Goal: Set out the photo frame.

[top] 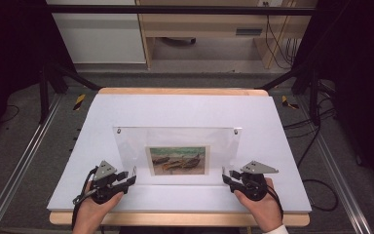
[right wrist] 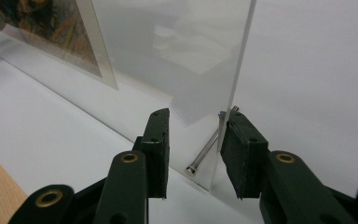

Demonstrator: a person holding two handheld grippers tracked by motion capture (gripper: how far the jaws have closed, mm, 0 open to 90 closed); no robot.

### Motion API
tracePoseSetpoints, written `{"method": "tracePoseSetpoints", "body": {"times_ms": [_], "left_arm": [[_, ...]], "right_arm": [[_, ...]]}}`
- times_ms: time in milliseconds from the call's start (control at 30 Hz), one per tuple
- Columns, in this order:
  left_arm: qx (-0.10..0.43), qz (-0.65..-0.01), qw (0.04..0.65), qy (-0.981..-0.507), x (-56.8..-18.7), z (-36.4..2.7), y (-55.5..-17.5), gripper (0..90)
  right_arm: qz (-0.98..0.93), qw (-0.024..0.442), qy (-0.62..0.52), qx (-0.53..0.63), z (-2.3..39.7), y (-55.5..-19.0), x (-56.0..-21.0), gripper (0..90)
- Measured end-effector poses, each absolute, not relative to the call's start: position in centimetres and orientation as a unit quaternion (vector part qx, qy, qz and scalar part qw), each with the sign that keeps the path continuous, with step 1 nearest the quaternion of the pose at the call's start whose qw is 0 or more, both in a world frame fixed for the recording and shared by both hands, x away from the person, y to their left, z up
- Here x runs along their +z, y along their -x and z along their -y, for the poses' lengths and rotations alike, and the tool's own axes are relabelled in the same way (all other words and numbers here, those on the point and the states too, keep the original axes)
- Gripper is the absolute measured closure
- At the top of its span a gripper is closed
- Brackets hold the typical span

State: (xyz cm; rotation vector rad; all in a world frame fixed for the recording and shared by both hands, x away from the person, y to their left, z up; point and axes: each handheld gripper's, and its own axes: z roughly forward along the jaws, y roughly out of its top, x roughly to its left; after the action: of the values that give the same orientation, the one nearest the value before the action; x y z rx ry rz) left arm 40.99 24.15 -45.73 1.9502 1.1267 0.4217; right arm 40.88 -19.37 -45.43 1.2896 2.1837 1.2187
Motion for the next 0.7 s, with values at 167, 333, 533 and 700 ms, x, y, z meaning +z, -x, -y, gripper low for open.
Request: {"method": "tracePoseSetpoints", "body": {"times_ms": [167, 333, 533, 700], "left_arm": [[0.166, -0.448, 0.414, -0.775, -45.7, -24.2, -41.0, 59.4], [0.164, -0.446, 0.416, -0.775, -45.7, -24.2, -41.0, 57.7], [0.171, -0.438, 0.424, -0.775, -45.6, -23.8, -40.9, 44.0], [0.189, -0.428, 0.424, -0.775, -45.2, -23.8, -40.9, 30.6]], "right_arm": [[-0.765, 0.161, -0.453, 0.427, 19.3, -40.9, -45.4, 63.3], [-0.765, 0.163, -0.449, 0.431, 19.4, -41.0, -45.4, 61.4], [-0.761, 0.180, -0.442, 0.439, 19.0, -40.9, -45.0, 43.7], [-0.758, 0.210, -0.436, 0.438, 19.2, -41.0, -44.4, 30.2]]}}
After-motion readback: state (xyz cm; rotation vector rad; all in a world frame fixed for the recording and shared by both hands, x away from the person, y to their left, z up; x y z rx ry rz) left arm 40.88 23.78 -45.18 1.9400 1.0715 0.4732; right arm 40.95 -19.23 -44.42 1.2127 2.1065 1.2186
